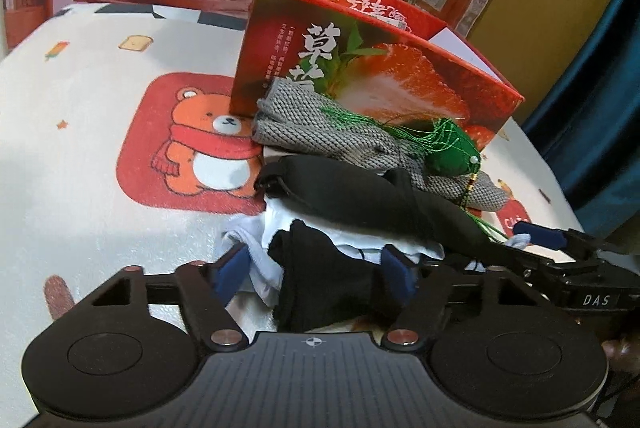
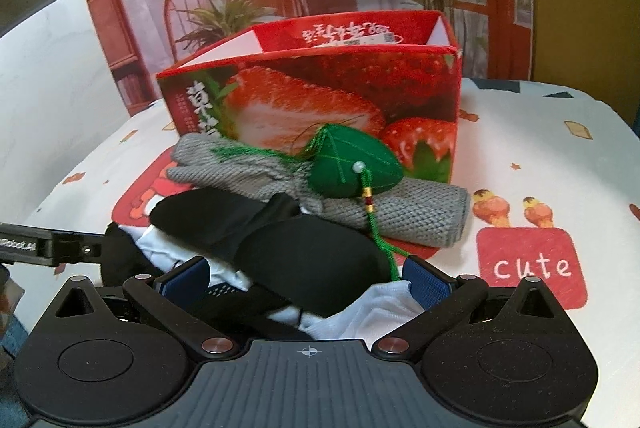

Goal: Organize soft objects
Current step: 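Lower the left tool onto the black glove and close its fingers, then lift the black glove with the left tool and carry it toward the red box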

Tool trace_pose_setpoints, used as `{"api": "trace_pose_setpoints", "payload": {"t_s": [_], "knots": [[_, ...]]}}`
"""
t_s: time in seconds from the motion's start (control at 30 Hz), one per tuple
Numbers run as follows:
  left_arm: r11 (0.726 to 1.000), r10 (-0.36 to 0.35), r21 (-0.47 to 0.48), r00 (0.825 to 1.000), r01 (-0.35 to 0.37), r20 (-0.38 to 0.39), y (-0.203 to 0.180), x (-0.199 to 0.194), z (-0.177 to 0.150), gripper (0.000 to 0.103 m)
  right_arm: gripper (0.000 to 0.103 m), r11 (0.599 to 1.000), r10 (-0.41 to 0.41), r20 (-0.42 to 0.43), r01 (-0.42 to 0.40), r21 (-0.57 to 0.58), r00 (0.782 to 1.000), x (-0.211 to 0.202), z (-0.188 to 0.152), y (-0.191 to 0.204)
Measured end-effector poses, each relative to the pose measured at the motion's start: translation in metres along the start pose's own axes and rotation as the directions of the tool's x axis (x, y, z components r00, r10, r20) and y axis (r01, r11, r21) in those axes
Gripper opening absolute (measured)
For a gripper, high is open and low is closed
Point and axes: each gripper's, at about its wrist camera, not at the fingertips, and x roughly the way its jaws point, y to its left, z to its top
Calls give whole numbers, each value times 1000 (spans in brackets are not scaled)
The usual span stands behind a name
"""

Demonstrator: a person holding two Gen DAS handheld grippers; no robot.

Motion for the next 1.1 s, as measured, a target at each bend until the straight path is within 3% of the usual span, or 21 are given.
{"api": "trace_pose_setpoints", "payload": {"t_s": [0.07,0.43,0.67,0.83,1.0,1.1], "knots": [[1000,-24,-10,1000,24,-9,2,2,-2,62,102,1000,4,-3,-4,-7,1000,-2,-1,3],[998,-47,-34,999,47,-7,5,-3,-15,56,100,998,-51,9,51,-43,999,-19,-9,13],[998,-14,-55,997,19,75,9,-27,-12,55,95,997,-58,61,61,-54,997,-34,-11,16],[998,-23,-48,994,28,105,7,-34,-9,52,90,996,-27,82,34,-84,996,-38,-9,23],[999,-47,-3,995,48,83,-2,-29,-10,48,78,993,34,33,-30,-116,999,-28,-13,32],[999,-36,23,997,34,65,-4,-22,-13,48,78,987,56,1,-55,-154,998,-19,-19,39]]}}
